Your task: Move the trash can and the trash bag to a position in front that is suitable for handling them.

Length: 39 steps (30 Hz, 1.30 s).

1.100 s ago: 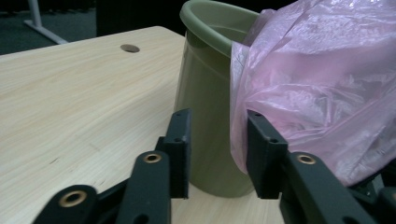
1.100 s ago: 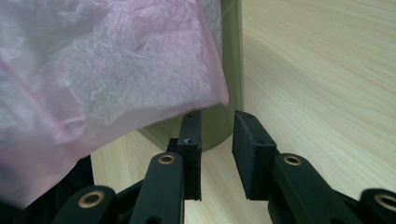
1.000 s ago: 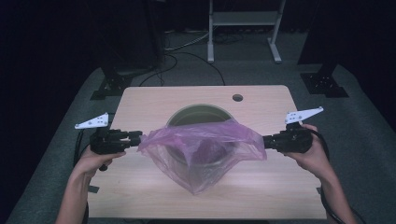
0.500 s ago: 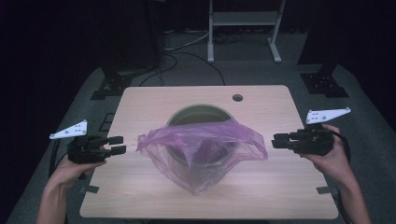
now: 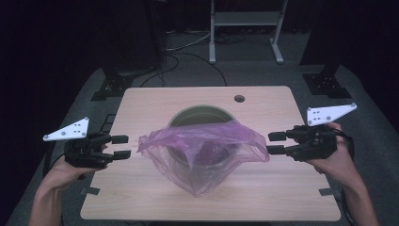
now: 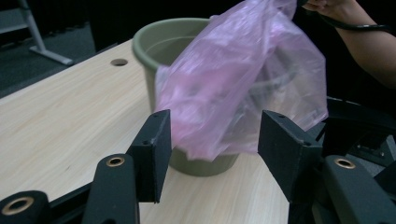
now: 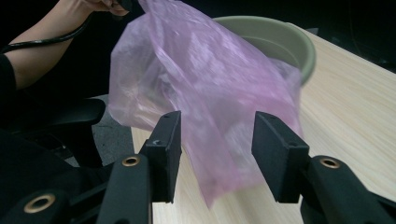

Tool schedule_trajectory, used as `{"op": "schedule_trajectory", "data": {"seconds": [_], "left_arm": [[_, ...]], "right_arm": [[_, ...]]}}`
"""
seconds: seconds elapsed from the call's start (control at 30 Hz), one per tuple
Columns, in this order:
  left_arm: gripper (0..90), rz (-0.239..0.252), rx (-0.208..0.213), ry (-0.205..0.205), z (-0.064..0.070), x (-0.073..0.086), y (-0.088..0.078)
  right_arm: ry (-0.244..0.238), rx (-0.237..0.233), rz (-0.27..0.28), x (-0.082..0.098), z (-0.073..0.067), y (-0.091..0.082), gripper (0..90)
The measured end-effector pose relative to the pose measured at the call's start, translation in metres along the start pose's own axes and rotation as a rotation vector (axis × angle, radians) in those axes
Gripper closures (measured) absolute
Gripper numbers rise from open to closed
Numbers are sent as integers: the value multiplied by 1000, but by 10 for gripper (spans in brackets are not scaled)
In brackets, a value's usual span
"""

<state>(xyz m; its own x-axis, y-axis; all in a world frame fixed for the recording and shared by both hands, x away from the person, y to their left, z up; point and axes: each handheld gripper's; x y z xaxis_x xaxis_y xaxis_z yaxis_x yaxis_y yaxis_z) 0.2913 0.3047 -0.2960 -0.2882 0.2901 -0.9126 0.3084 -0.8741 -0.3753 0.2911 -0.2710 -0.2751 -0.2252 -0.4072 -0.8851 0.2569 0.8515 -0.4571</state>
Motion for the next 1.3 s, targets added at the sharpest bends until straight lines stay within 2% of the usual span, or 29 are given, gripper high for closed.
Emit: {"op": "schedule_trajectory", "data": {"seconds": [0.23, 0.3, 0.4, 0.5, 0.53, 0.57, 0.6, 0.63, 0.73, 0.77, 0.83, 0.97, 1.07, 1.23, 1.3], "left_arm": [[405, -25, 25, 58, 7, -18, 20], [399, -30, 28, 61, 7, -22, 25], [396, -53, 23, 73, 7, -26, 34], [412, -52, 20, 71, 5, -30, 41], [468, -45, 16, 69, 4, -32, 44], [468, -33, 13, 62, 3, -33, 46], [512, -25, 17, 56, 1, -34, 49], [571, -17, 18, 42, -2, -35, 52], [757, 1, -1, 16, -10, -39, 58], [865, 14, -20, 16, -13, -41, 61], [889, 24, -27, 15, -18, -43, 65], [899, 23, -44, -10, -31, -49, 76], [899, 15, -63, -27, -41, -51, 83], [898, -1, -101, -74, -59, -46, 94], [898, -4, -111, -80, -62, -44, 96]], "right_arm": [[-35, -35, -25, -14, -2, 18, 493], [-54, -35, -43, -19, -3, 25, 490], [-60, -32, -55, -22, -3, 29, 491], [-62, -27, -71, -25, -2, 36, 515], [-62, -19, -80, -28, 1, 41, 559], [-62, -19, -80, -28, 1, 41, 559], [-60, -16, -83, -28, 3, 44, 591], [-56, -11, -81, -29, 5, 46, 650], [-10, -1, -92, -32, 16, 53, 784], [18, 18, -94, -35, 23, 57, 857], [28, 28, -92, -36, 26, 58, 883], [98, 64, -98, -38, 45, 70, 900], [125, 76, -100, -37, 52, 74, 900], [174, 103, -108, -31, 67, 82, 900], [184, 111, -111, -29, 69, 83, 900]]}}
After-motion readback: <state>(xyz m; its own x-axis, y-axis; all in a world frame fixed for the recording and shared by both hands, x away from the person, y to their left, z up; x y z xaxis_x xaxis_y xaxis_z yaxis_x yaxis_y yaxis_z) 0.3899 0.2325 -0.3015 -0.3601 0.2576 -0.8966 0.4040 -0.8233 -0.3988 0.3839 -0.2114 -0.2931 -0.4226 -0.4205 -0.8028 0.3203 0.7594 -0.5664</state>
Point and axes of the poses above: each handheld gripper's, and its own axes: y roughly forward along the jaws, x roughly out of its underside, z roughly to its right, and after that the axes turned 5 degrees about -y, right-handed
